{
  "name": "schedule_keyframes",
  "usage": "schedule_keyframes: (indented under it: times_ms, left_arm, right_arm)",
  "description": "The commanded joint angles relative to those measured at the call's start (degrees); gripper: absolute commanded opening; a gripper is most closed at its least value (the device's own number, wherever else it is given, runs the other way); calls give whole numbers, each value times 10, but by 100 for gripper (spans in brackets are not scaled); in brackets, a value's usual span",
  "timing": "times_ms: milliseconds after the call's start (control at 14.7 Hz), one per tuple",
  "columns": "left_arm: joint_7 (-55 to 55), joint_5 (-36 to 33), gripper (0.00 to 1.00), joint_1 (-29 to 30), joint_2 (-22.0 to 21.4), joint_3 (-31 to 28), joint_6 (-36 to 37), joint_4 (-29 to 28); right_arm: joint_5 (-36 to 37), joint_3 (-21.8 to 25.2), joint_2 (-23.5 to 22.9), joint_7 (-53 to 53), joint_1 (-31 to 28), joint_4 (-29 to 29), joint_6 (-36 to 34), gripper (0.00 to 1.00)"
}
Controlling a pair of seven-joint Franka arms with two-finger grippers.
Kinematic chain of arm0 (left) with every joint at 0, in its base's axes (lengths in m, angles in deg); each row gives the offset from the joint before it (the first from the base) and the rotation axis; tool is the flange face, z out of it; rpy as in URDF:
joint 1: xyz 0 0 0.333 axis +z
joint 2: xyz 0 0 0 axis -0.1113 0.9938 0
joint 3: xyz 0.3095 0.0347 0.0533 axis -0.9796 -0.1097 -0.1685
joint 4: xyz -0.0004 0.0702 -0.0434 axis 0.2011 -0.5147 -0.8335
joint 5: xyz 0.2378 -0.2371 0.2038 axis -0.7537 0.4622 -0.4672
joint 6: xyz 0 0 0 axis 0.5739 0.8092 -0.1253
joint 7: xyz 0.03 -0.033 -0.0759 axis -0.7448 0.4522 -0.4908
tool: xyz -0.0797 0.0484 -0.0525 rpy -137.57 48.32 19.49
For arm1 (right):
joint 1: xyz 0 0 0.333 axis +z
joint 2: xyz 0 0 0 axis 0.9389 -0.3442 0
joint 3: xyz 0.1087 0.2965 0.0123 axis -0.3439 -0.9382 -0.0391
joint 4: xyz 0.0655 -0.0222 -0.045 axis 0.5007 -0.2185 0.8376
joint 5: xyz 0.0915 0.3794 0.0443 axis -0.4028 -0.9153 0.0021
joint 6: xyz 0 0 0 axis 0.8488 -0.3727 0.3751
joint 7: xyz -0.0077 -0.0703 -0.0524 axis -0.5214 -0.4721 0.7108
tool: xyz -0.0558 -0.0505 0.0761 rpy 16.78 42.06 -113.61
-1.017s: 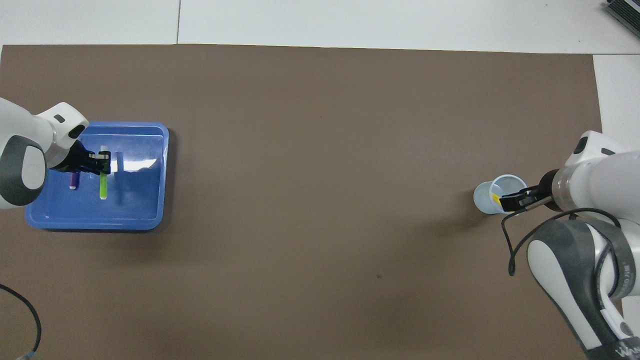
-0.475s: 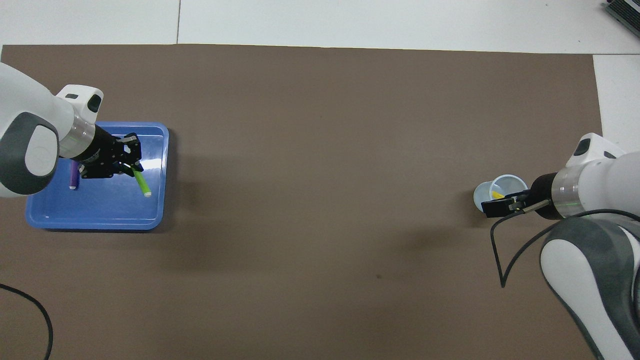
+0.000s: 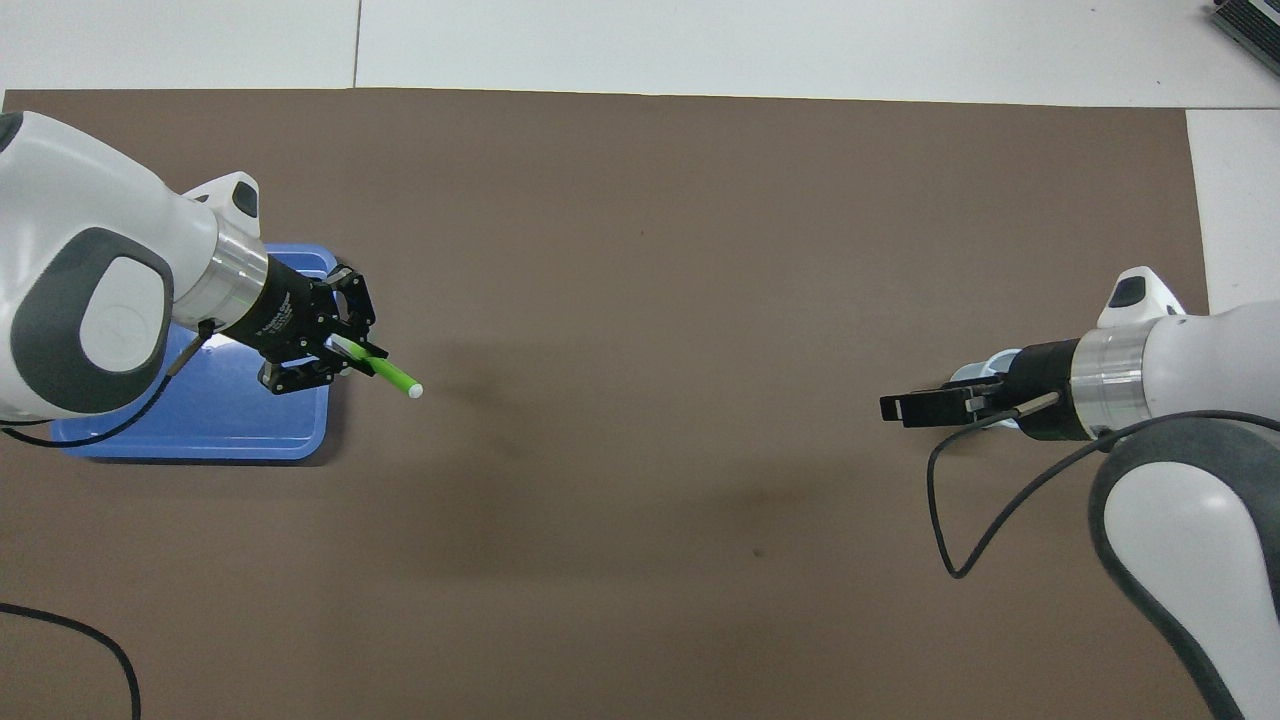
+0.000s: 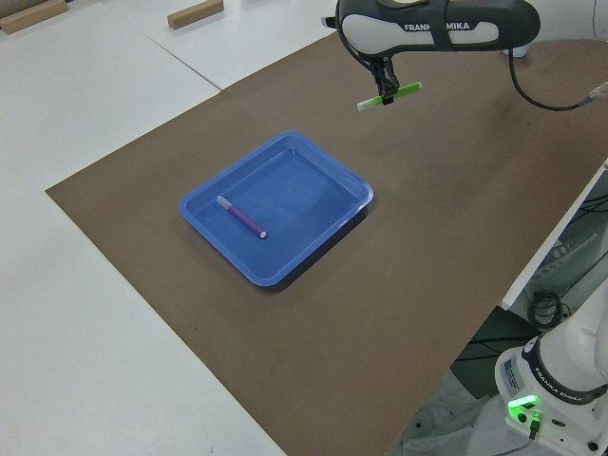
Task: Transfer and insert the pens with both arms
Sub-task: 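Lift the green pen toward the right gripper with the left gripper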
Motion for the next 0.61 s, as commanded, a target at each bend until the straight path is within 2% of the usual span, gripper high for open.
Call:
schedule_keyframes:
  times_ms: [0,271,543]
  left_arm:
    - [-117,32,0,-46,-10,-8,-4,-12]
    - [-255,57,0,-101,-16,-8,-19,-21]
    - [-342,83,0,-157,-13,-8,-112,-21]
  right_arm:
    - [-64,-1,8,45,36,-2,25,100]
    - [-104,-1,2,91,102,-5,94,100]
    - [-116,-1,-6,125,145,-8,135,100]
